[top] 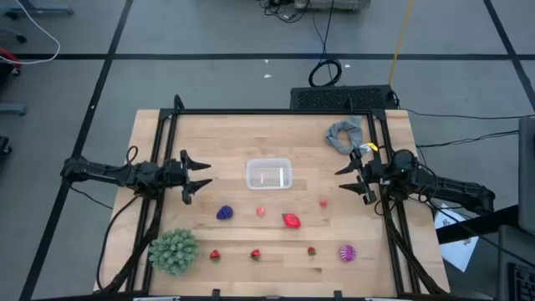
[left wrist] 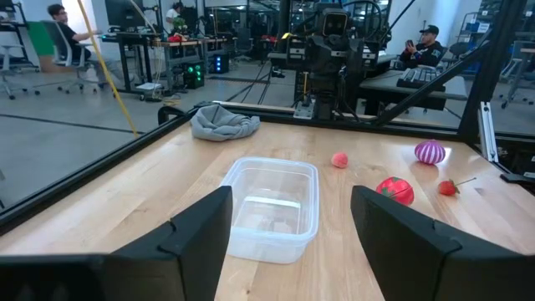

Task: Pick and placing Produce into tupperware
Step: Put the grape into the transparent bin

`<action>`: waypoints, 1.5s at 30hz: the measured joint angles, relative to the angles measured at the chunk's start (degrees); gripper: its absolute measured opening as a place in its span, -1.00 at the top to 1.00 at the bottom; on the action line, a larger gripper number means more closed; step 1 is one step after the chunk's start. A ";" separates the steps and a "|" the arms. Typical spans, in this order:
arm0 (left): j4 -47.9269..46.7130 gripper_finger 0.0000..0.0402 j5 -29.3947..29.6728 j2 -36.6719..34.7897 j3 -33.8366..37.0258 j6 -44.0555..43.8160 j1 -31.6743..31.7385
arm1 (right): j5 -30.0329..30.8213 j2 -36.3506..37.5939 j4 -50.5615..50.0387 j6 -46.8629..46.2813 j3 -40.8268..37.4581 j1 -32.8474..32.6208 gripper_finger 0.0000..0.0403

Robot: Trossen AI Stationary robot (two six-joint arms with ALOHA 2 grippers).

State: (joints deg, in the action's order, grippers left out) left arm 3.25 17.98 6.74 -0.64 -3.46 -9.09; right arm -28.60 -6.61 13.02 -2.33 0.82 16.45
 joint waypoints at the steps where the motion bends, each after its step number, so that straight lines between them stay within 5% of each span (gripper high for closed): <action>1: 0.06 -0.25 0.01 0.00 0.00 0.00 0.00 | 0.00 -0.01 0.01 0.00 0.00 0.00 0.05; 15: 4.59 -0.25 0.09 0.00 0.10 -0.37 -0.01 | 0.16 -0.02 2.34 -7.48 0.00 0.00 0.05; 26: 5.68 -0.25 0.28 0.00 0.10 -4.33 0.01 | 0.24 -0.02 14.58 -10.69 0.00 -0.04 0.05; 31: 10.90 -0.25 5.32 0.00 -0.74 -1.21 -0.04 | 0.24 -0.01 21.60 -10.56 1.60 -0.04 0.05; 39: 0.27 -0.25 8.69 2.29 -15.88 7.95 -0.01 | 0.44 -4.20 15.22 -10.42 13.16 -0.08 0.05; 45: -15.75 -0.25 10.87 12.94 -33.39 6.39 -0.01 | 0.47 -13.08 2.02 -4.69 27.20 -0.07 0.05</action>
State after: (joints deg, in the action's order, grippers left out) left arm -12.50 28.85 19.69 -34.02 2.93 -9.10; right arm -28.13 -19.69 15.04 -7.01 28.02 16.38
